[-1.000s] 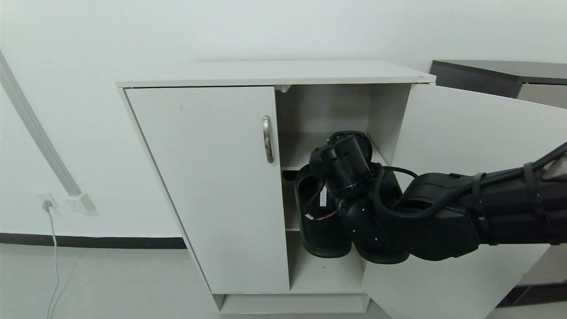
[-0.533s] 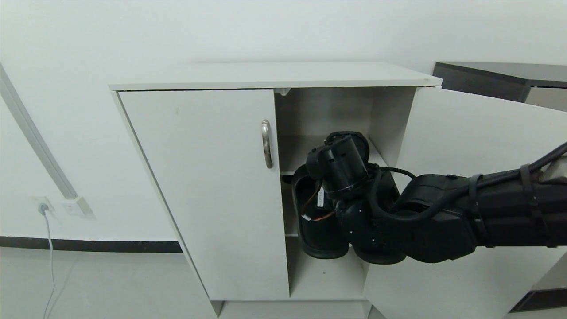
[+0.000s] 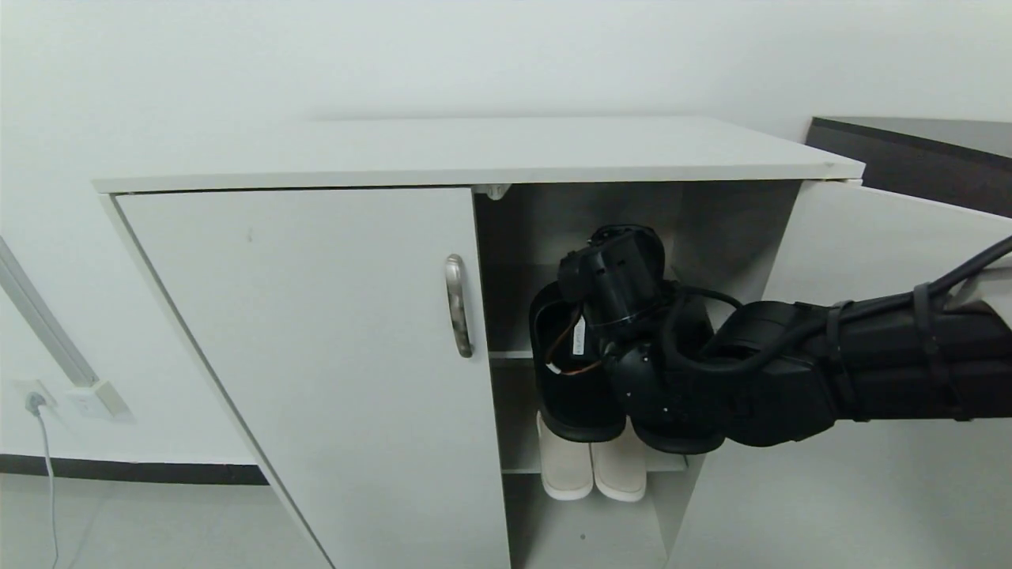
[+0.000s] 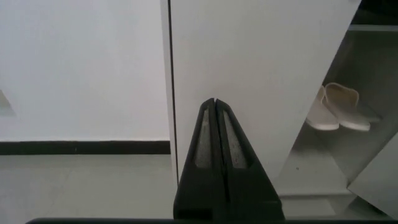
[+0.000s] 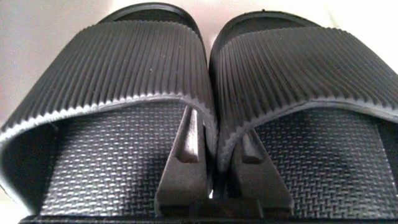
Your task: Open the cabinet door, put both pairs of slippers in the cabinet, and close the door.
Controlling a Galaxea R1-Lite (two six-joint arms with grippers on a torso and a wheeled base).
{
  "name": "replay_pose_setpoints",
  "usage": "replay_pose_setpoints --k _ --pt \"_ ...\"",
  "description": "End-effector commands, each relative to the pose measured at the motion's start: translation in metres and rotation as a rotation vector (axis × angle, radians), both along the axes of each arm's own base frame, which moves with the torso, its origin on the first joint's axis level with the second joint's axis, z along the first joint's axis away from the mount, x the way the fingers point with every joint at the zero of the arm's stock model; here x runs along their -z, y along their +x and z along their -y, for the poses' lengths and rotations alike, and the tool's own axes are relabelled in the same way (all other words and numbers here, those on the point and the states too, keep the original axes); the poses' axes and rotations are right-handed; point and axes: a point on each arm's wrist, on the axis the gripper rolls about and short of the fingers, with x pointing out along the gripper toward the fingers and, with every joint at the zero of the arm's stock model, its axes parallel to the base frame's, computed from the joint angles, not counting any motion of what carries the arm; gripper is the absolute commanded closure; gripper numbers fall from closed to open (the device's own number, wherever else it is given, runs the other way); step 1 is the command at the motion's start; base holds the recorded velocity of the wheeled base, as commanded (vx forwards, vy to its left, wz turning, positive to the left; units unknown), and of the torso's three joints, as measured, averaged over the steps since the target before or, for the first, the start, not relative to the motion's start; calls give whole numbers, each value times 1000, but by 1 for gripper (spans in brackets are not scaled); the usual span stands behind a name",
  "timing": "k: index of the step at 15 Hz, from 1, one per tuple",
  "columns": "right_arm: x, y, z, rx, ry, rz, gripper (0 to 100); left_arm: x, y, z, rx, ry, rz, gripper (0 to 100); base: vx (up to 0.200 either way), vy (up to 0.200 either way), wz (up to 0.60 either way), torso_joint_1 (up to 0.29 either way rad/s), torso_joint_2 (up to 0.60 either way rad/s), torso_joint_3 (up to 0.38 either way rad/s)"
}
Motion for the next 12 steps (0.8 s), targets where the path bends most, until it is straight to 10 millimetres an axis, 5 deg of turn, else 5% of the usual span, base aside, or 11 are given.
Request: replay_pose_setpoints --k 1,12 --pt "6 9 0 14 -3 -3 100 0 0 0 -1 0 -1 100 0 0 0 0 0 0" --pt "11 71 6 -9 3 37 100 0 0 0 -1 0 -1 100 0 0 0 0 0 0"
